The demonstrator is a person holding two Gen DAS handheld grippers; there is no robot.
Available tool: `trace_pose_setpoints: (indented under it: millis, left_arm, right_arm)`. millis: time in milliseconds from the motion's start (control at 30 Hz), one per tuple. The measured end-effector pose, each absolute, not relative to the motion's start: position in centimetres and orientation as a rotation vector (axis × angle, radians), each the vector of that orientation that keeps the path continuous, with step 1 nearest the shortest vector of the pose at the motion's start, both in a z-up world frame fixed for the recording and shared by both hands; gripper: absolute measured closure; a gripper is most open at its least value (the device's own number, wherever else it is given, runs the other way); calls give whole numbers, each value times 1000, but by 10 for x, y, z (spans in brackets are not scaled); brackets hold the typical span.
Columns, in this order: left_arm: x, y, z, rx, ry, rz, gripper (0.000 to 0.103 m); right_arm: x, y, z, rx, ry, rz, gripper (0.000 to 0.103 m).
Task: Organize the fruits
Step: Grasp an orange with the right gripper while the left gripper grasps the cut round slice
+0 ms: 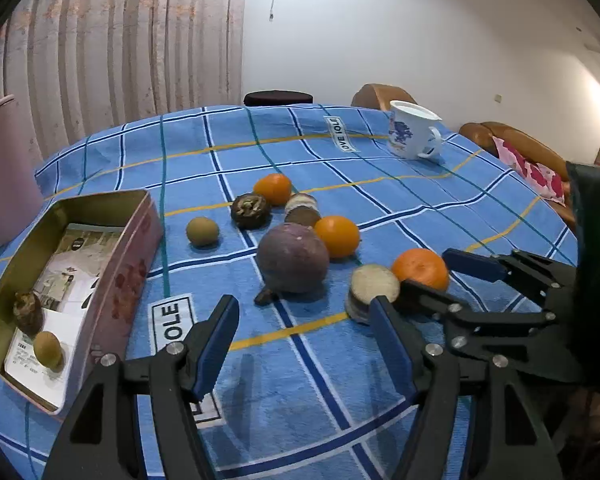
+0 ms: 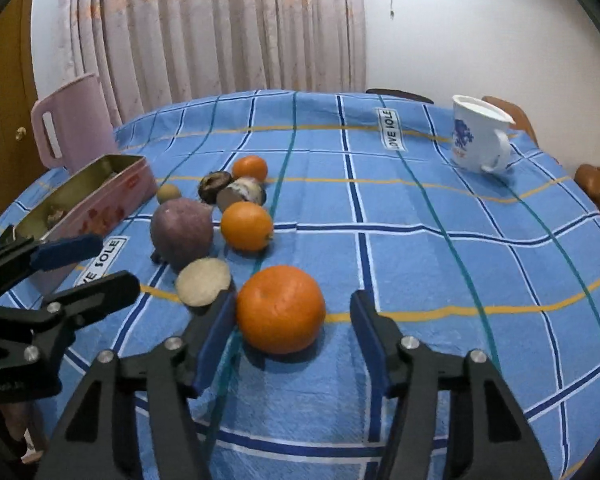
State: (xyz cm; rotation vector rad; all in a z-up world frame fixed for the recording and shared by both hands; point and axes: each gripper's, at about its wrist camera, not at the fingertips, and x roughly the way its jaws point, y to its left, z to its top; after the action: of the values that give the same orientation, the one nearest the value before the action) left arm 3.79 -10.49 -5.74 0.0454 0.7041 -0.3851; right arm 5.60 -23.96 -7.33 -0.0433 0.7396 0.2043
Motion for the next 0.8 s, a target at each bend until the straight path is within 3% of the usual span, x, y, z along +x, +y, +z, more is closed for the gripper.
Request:
trace_pose_setpoints:
  millis: [133,167,667,800]
  left_arm:
    - [37,-109,-58,57,701,-390,34]
    - [37,-109,-57,55,701,-393,34]
    - [43,-138,-63,78,728,-463,34]
    - [50,-140,-69,53,760,-483,40]
  right_arm:
    - [58,-239,-77,-34,768,238,43]
    - [56,-241,-76,-18,752,253,56]
    - [56,-272,-71,146,705,139,56]
    - [56,-275,-72,155,706,138,56]
